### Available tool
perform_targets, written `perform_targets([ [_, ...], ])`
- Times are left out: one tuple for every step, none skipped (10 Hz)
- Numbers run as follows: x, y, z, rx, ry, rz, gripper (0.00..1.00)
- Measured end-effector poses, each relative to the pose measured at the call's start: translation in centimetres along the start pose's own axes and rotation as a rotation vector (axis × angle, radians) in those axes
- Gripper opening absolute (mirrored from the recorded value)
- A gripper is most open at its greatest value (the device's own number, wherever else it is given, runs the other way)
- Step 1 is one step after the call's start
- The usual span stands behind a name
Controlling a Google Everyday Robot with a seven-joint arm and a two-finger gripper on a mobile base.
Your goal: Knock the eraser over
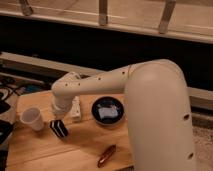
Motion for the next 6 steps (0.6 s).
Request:
perform_targets([
  [-0.02,0.06,-0.01,-0.001,0.001,-0.002,0.2],
  [0.03,0.02,-0.01,-0.002,0.003,-0.003,0.2],
  [0.06,0.18,0.05,-0.006,0.007,-0.007,0.2],
  [0.15,0.35,0.16,-0.01,0.01,-0.013,0.2],
  [0.16,0.48,0.2,-0.011,0.012,-0.017,0.2],
  [0.22,0.5,0.24,-0.013,0.014,-0.021,0.2],
])
